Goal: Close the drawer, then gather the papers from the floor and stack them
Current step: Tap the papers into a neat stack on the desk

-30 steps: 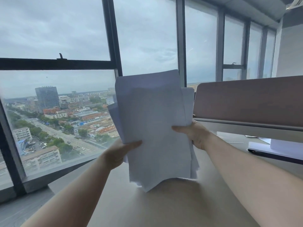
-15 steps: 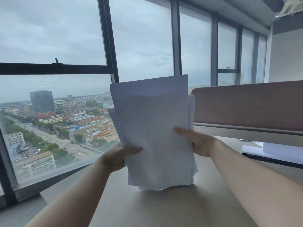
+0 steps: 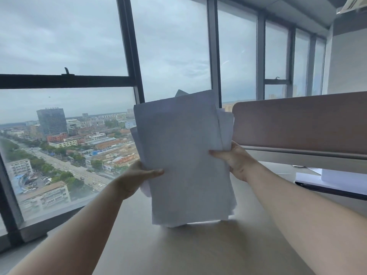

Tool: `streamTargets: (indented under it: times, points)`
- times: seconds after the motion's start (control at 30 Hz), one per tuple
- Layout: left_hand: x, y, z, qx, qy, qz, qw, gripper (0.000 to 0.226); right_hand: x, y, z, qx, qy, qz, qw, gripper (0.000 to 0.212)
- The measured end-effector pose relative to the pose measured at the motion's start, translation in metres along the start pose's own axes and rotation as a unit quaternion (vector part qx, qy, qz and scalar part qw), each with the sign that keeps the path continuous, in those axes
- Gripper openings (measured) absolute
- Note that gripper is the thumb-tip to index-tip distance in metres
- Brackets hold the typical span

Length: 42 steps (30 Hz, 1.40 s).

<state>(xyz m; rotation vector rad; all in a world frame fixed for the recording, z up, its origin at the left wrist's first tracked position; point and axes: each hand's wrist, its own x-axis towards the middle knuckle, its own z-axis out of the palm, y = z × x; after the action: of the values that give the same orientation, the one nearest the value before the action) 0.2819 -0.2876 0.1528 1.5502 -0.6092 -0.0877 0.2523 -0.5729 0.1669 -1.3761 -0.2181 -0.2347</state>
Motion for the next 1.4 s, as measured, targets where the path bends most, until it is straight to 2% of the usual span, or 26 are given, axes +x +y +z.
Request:
streamTargets:
  times: [0.07,0.13,0.23,0.3,0.4,0.43,0.53,0.67,0.9,0.97,1.07,1.13,1.23,1.33,1.4]
  points:
    - [0.005,0.007,-0.003,0.022,0.029,0.03,0.999,0.076,0.002,-0.003,0.003,-0.016,0.022,-0.018,0.999,0.024]
    - [0.01,0.011,0.002,0.017,0.063,0.049,0.997,0.065,0.003,-0.007,0.009,-0.021,0.038,-0.027,0.999,0.026]
    - [0.017,0.01,0.016,-0.079,0.14,0.055,0.985,0.033,0.004,-0.012,0.02,-0.009,0.06,-0.055,0.997,0.041]
    - [0.018,0.01,0.023,-0.136,0.17,0.055,0.975,0.02,0.006,-0.015,0.026,-0.024,0.091,-0.072,0.993,0.052]
    - [0.019,0.011,0.029,-0.133,0.182,0.069,0.972,0.019,0.007,-0.016,0.03,-0.071,0.127,-0.097,0.985,0.077]
    - [0.019,0.012,0.031,-0.121,0.184,0.074,0.973,0.015,0.008,-0.016,0.029,-0.087,0.135,-0.103,0.982,0.078]
    - [0.018,0.017,0.036,-0.093,0.193,0.074,0.974,0.009,0.003,-0.019,0.026,-0.119,0.131,-0.132,0.975,0.059]
    - [0.019,0.026,0.042,-0.091,0.187,0.079,0.975,0.008,-0.001,-0.021,0.025,-0.159,0.141,-0.171,0.962,0.056]
    - [0.015,0.022,0.042,-0.095,0.167,0.074,0.979,0.025,0.001,-0.029,0.004,-0.152,0.184,-0.161,0.958,0.086]
    - [0.013,0.021,0.041,-0.098,0.161,0.069,0.98,0.033,0.002,-0.03,0.002,-0.151,0.162,-0.146,0.964,0.078]
    - [0.012,0.019,0.046,-0.105,0.156,0.037,0.981,0.031,0.002,-0.026,0.006,-0.154,0.116,-0.114,0.974,0.06]
    - [0.011,0.018,0.052,-0.1,0.154,0.041,0.982,0.032,-0.001,-0.023,0.012,-0.122,0.097,-0.124,0.98,0.05]
    - [0.011,0.017,0.056,-0.11,0.104,0.057,0.987,0.029,-0.003,-0.013,0.018,-0.081,0.067,-0.12,0.987,0.058]
    - [0.009,0.013,0.059,-0.107,0.061,-0.005,0.992,0.034,-0.009,-0.008,0.017,-0.046,0.045,-0.074,0.995,0.041]
    - [0.007,0.005,0.061,-0.094,0.065,-0.03,0.993,0.042,-0.014,-0.004,0.01,-0.028,0.047,-0.057,0.997,0.034]
